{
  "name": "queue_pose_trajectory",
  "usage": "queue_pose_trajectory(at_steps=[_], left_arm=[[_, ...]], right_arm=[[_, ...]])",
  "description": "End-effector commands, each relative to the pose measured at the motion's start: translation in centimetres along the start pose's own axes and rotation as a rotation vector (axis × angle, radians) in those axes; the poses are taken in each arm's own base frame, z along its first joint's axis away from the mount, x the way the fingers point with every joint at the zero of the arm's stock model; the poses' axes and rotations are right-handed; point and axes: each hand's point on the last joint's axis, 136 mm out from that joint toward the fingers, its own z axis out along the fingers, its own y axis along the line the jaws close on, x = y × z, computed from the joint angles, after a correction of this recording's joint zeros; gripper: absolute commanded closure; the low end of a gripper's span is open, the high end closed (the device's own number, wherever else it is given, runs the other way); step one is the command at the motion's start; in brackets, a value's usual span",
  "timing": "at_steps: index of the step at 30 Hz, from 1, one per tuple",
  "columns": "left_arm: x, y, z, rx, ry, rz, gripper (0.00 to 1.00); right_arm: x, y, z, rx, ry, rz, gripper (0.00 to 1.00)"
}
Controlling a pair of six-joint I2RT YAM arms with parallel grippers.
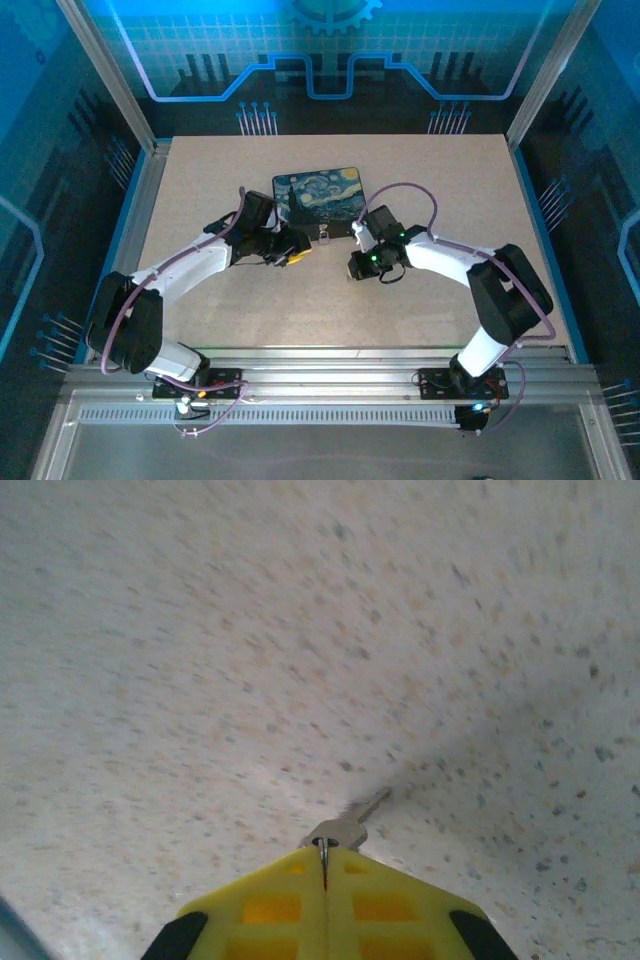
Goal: Unlock a padlock with a key
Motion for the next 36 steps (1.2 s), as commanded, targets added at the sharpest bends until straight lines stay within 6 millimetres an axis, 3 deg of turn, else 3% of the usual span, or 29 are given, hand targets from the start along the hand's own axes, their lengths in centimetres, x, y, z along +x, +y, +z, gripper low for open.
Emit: queue_pose_trajectory(at_steps=[1,8,15,19,30,36], left_arm=[[-0.8,0.1,-1.3,-0.041,-0.043,0.023,0.66],[-1.5,0.4,-2.2,-0.067,-0.075,0.038,0.65],[-1.5,0.5,-2.2,-0.070,-0.080,0.041,0.65],[-1.4,0.6,-2.3,-0.070,-0.081,0.042,0.64],[-1.3,0.9,-2.4,-0.082,-0.083,0.045,0.64],[-1.3,0.9,-2.5,-0.082,-0.085,0.047,0.64]], right_arm=[[1.9,-2.0,0.7,0.067,0.048,0.080,0.97],[2.9,-3.8,-0.7,0.141,0.057,0.116,0.83],[2.1,-3.3,-1.6,0.136,0.028,0.095,0.69],[1.7,-2.8,-1.1,0.144,0.038,0.068,0.64],[1.6,-2.7,1.6,0.184,0.088,0.040,0.63],[2.7,-3.0,2.3,0.188,0.116,0.059,0.73]])
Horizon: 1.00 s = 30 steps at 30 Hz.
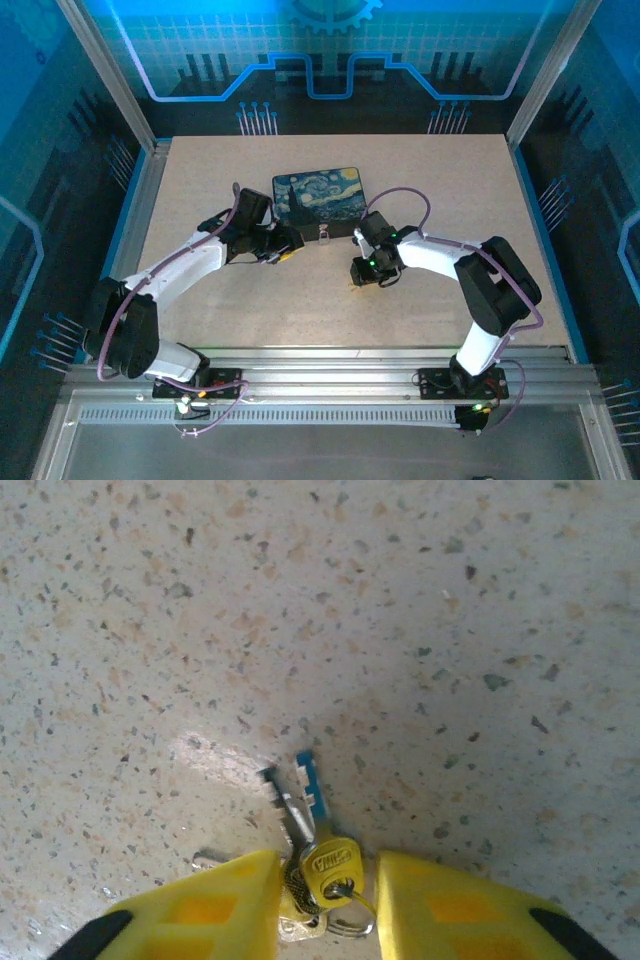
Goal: Unlock a padlock with a key
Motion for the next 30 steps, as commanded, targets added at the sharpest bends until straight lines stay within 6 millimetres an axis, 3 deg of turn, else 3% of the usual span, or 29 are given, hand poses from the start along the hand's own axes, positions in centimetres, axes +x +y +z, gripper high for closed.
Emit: queue_pose_trajectory(at_steps=[1,10,20,25,30], left_arm=[[-0.3,-0.2,-1.0,-0.002,-0.023,0.018,0.64],[-0.2,-0.3,-0.9,0.004,-0.018,0.017,0.64],[1.2,-2.3,0.1,0.033,0.027,0.070,0.64],[1.9,-4.8,0.9,0.158,0.104,0.081,0.66],[2.5,-7.8,0.2,0.300,0.146,0.134,0.68]], right_arm=[[0.8,0.3,1.0,0.001,0.031,0.004,0.76],[0.9,0.5,0.7,-0.037,-0.009,0.009,0.99],[-1.1,4.4,-3.9,-0.260,-0.136,-0.113,1.00],[-1.1,7.3,-6.6,-0.467,-0.213,-0.181,1.00],[-1.4,9.5,-9.1,-0.593,-0.250,-0.240,1.00]])
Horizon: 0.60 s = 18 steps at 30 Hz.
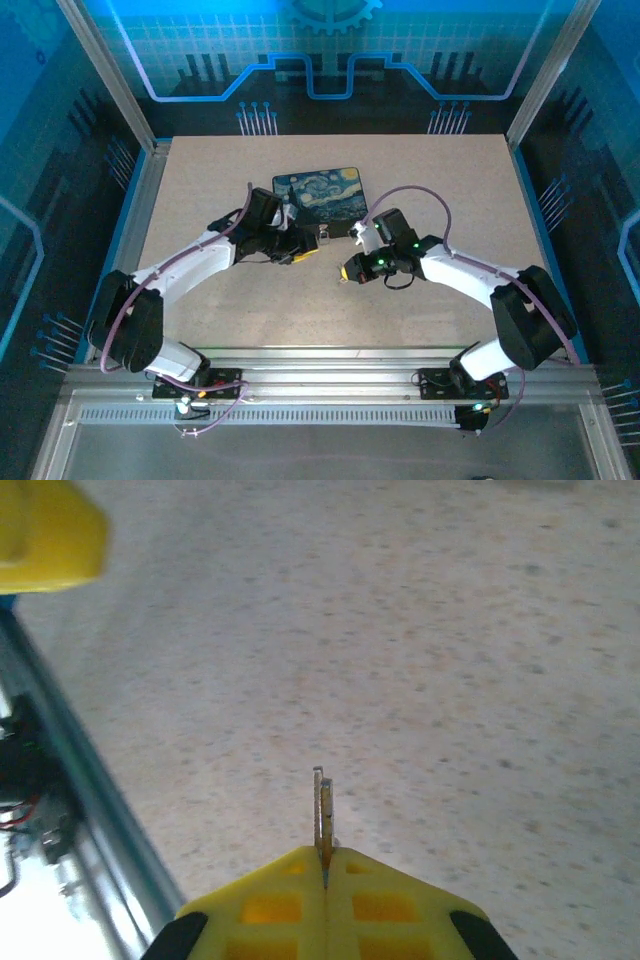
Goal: Unlock a padlock with a key
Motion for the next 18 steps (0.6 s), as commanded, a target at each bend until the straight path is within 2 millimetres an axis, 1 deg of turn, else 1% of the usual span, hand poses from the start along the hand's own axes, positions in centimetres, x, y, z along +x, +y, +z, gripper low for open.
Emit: queue_pose_trajectory(at_steps=[1,6,10,14,15,18], left_arm=[[0.1,-4.3,-0.6,0.160,0.040,0.077,0.68],[1.1,-5.2,-0.8,0.212,0.081,0.151,0.69],[1.9,-5.5,-1.0,0.226,0.093,0.203,0.69],[2.1,-5.5,-0.9,0.233,0.100,0.216,0.69],[2.1,-5.5,-0.9,0.237,0.101,0.217,0.69],[2.1,-5.6,-0.9,0.244,0.105,0.224,0.70]], right_arm=[[-1.5,3.2,-1.4,-0.158,-0.055,-0.077,1.00],[-2.9,4.3,-2.6,-0.214,-0.092,-0.079,1.00],[-3.4,4.9,-2.9,-0.245,-0.097,-0.088,1.00],[-3.5,5.3,-3.1,-0.264,-0.099,-0.088,1.00],[-4.3,5.6,-3.5,-0.267,-0.117,-0.096,1.00],[-5.2,5.6,-4.1,-0.294,-0.150,-0.071,1.00]])
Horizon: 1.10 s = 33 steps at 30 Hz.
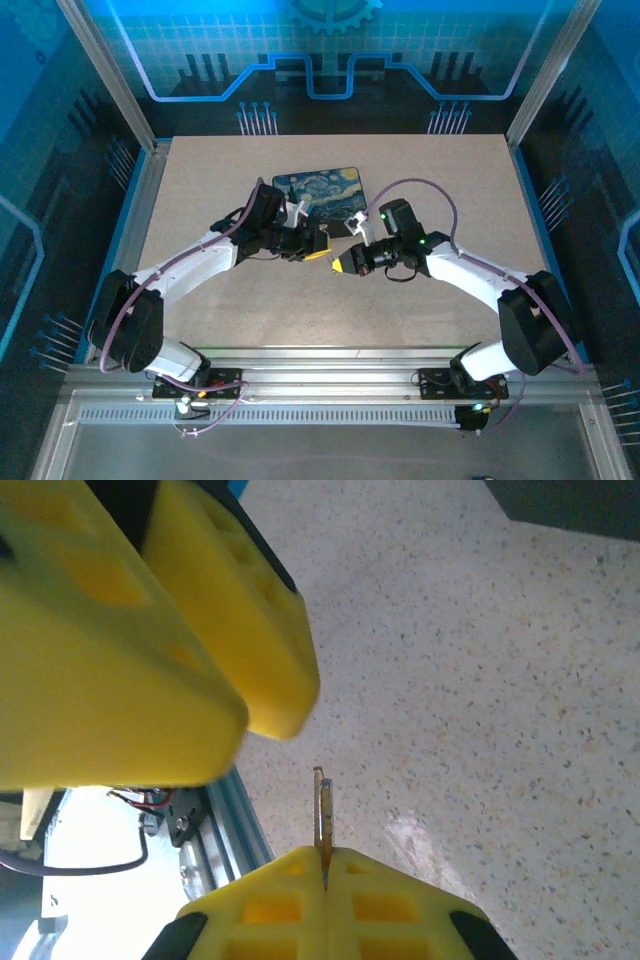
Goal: Unlock a padlock with a key
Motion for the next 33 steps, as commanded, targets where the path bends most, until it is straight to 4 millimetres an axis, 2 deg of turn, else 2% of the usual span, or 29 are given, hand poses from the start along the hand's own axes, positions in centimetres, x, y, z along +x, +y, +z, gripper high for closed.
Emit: queue_pose_trajectory(at_steps=[1,6,13,24,33], left_arm=[[0.2,-1.4,-0.4,0.050,0.012,0.065,0.70],[0.0,-0.9,-0.3,0.050,0.007,0.061,0.70],[0.1,-2.3,-0.3,0.130,0.015,0.083,0.70],[0.0,-1.9,-0.3,0.128,0.014,0.069,0.77],[-0.2,-1.9,-0.6,0.138,0.000,0.062,0.77]], right_arm=[[-2.9,1.6,-1.5,-0.069,-0.086,-0.019,1.00],[-3.3,1.7,-1.7,-0.090,-0.085,0.001,1.00],[-3.4,1.8,-1.6,-0.108,-0.076,0.014,1.00],[-3.7,1.5,-1.9,-0.131,-0.093,0.041,1.00],[-3.6,0.9,-2.0,-0.127,-0.095,0.069,1.00]])
